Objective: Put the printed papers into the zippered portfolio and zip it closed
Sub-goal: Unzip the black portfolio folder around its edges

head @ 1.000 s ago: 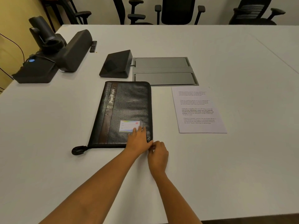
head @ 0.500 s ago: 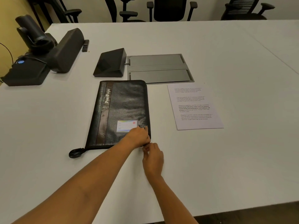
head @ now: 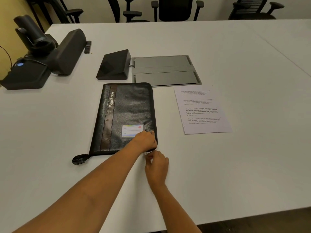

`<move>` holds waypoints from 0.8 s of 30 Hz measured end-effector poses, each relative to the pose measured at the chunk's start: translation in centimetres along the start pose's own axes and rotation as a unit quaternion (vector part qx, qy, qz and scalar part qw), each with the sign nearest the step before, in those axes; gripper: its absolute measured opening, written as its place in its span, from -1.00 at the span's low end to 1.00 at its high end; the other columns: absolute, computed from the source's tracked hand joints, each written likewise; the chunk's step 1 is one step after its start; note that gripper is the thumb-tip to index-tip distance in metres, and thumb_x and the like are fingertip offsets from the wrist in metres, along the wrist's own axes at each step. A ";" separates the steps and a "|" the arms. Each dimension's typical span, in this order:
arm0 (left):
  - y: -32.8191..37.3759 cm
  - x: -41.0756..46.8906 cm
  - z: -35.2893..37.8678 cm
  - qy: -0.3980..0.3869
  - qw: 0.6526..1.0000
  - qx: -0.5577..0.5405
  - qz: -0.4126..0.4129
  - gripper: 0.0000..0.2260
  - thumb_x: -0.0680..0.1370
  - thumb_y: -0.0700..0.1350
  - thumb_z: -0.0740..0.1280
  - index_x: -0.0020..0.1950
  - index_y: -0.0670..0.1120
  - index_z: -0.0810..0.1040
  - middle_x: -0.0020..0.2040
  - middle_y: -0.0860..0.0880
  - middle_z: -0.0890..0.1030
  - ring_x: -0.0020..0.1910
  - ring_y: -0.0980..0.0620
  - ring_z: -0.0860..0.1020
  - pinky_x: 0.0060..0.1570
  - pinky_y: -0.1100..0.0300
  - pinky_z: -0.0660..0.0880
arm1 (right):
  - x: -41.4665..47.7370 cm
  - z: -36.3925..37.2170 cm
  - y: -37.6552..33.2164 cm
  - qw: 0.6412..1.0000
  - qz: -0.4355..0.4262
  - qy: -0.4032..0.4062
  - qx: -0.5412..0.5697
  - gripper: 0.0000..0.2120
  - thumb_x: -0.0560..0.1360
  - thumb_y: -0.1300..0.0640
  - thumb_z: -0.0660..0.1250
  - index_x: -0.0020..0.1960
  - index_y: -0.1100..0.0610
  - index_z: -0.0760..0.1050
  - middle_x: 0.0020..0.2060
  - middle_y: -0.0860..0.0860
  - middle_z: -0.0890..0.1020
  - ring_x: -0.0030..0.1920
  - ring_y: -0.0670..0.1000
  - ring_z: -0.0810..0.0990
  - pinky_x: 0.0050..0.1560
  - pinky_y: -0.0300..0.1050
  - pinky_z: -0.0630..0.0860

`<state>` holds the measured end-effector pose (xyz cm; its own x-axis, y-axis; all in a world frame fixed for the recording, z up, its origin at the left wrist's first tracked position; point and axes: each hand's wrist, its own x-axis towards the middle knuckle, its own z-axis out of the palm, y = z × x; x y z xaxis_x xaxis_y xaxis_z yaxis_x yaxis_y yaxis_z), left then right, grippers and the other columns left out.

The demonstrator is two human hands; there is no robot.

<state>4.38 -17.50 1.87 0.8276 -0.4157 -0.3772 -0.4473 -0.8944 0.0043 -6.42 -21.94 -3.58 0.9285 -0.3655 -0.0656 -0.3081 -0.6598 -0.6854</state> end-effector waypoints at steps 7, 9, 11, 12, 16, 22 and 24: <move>-1.4 -2.5 0.8 0.132 0.957 -0.248 -0.070 -0.68 0.52 0.10 0.30 0.00 -0.16 0.55 -0.07 -0.12 0.60 -0.08 -0.07 0.57 -0.19 0.12 0.45 | 0.8 -1.1 0.6 0.997 0.007 -0.039 0.064 -0.89 0.51 0.06 0.31 -0.05 0.08 0.57 -0.09 -0.06 0.66 -0.06 -0.06 0.58 0.05 -0.21 0.28; -1.6 -4.1 2.0 0.206 0.933 -0.271 -0.116 -0.72 0.52 0.09 0.30 -0.19 -0.12 0.52 -0.20 -0.04 0.56 -0.19 -0.01 0.55 -0.30 0.19 0.39 | 0.9 -1.5 0.4 0.995 0.008 -0.039 0.088 -0.88 0.49 0.03 0.34 -0.06 0.06 0.59 -0.10 -0.08 0.67 -0.08 -0.07 0.59 0.07 -0.19 0.29; -1.5 -5.5 3.5 0.173 0.935 -0.262 -0.165 -0.68 0.53 0.12 0.28 -0.24 -0.11 0.56 -0.27 -0.05 0.57 -0.23 -0.05 0.59 -0.34 0.20 0.38 | 0.9 -1.7 0.2 0.993 0.011 -0.045 0.111 -0.86 0.47 0.00 0.36 -0.08 0.05 0.61 -0.13 -0.08 0.68 -0.12 -0.07 0.60 0.12 -0.11 0.38; -1.4 -6.0 4.0 0.133 0.932 -0.277 -0.191 -0.64 0.53 0.14 0.27 -0.23 -0.13 0.61 -0.29 -0.08 0.61 -0.25 -0.07 0.61 -0.34 0.19 0.44 | 1.0 -1.8 0.3 0.991 0.013 -0.049 0.123 -0.86 0.46 0.00 0.38 -0.09 0.06 0.62 -0.14 -0.08 0.68 -0.13 -0.07 0.60 0.13 -0.04 0.43; -0.5 -6.3 5.2 0.060 0.795 -0.540 -0.272 -0.63 0.47 0.08 0.39 -0.30 -0.23 0.63 -0.37 -0.17 0.65 -0.42 -0.10 0.63 -0.34 0.10 0.63 | 0.9 -2.0 0.5 0.989 0.008 -0.070 0.127 -0.85 0.46 0.04 0.38 -0.04 0.06 0.65 -0.09 -0.03 0.69 -0.06 -0.03 0.60 0.13 0.08 0.47; -0.2 -5.5 4.4 0.033 0.662 -0.680 -0.313 -0.79 0.45 -0.16 0.45 -0.20 -0.32 0.60 -0.36 -0.19 0.62 -0.43 -0.05 0.61 -0.52 0.25 0.58 | 0.7 -2.5 0.6 0.985 0.024 -0.072 0.154 -0.78 0.53 0.06 0.28 -0.07 0.16 0.65 -0.12 0.08 0.70 -0.13 0.06 0.60 0.06 0.09 0.49; -0.2 -5.3 4.3 0.029 0.659 -0.683 -0.315 -0.84 0.48 -0.22 0.41 -0.26 -0.29 0.58 -0.38 -0.18 0.60 -0.48 -0.01 0.59 -0.54 0.27 0.56 | 1.5 -2.9 -0.2 0.977 0.089 -0.070 0.179 -0.61 0.55 -0.08 0.21 -0.15 0.20 0.64 -0.19 0.10 0.71 -0.18 0.08 0.63 -0.03 -0.01 0.52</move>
<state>-1.36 -14.41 -0.10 0.7325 0.1398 -0.6663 0.6802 -0.1904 0.7079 -5.57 -24.30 -1.46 0.8939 -0.3429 -0.2886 -0.3984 -0.3127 -0.8623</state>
